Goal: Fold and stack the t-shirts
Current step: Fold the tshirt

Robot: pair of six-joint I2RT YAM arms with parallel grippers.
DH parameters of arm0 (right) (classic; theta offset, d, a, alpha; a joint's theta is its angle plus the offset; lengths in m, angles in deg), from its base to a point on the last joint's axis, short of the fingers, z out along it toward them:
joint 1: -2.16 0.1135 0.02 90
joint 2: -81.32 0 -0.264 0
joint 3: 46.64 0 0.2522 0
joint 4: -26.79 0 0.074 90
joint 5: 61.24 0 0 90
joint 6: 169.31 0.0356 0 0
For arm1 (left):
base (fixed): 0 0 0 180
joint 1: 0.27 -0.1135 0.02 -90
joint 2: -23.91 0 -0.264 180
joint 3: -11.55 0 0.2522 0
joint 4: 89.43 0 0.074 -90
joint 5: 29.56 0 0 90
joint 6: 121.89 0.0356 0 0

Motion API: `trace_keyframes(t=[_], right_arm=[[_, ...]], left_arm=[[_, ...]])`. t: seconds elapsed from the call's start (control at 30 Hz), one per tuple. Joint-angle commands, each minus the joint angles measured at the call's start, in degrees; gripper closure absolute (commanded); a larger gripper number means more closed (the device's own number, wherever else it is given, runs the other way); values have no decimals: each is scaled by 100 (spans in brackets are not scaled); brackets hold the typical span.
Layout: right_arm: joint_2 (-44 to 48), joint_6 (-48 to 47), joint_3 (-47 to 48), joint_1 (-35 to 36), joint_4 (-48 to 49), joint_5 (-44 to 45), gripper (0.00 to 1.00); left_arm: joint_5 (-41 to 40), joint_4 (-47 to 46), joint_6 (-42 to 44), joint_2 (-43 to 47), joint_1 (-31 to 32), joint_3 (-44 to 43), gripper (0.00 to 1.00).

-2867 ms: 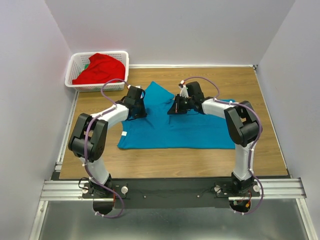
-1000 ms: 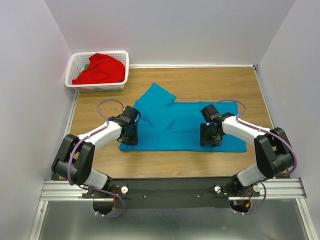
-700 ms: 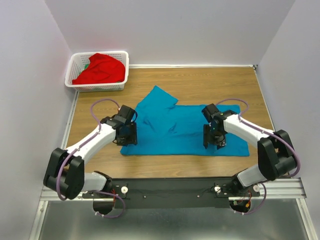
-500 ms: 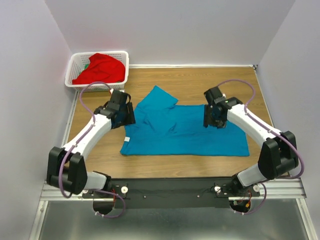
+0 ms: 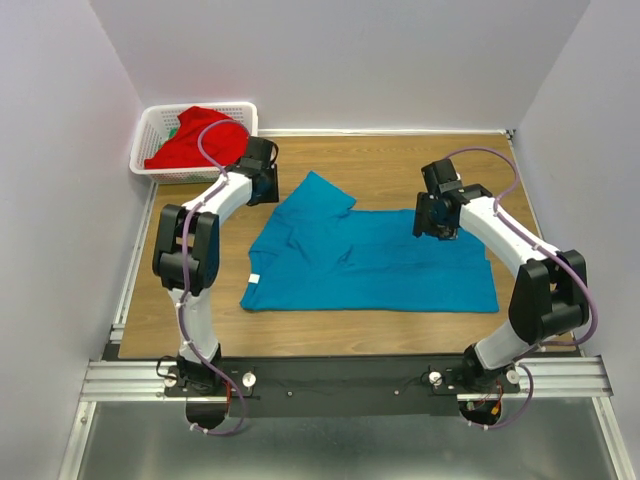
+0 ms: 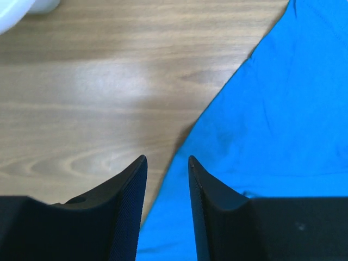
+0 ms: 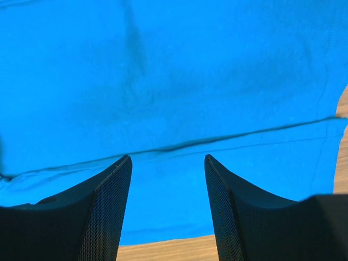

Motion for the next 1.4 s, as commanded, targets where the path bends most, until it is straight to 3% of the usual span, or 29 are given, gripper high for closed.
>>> trace_keyframes(t=[0.0,0.9,1.1,1.13,1.2,1.23,1.37], right_arm=[[-73,-127,-130,-166,218,-157,37],[-38,-119,-587,-491,534,-272,37],[-21,-110,-648,-535,596,-140,37],[-29,-110,-631,-535,596,-114,37],[-29,-75,-596,-552,605,-78,37],[-38,-75,-569,-561,613,-52,37],[-134,13,-403,-640,657,9,37]], left_arm=[[266,192,251,-317,-2,-445,55],[434,289,146,-950,94,-287,53],[206,420,119,-994,243,-279,58],[170,438,111,-994,287,-261,67],[82,499,93,-977,305,-235,68],[65,508,58,-959,314,-182,75],[-85,500,49,-862,323,-85,85]])
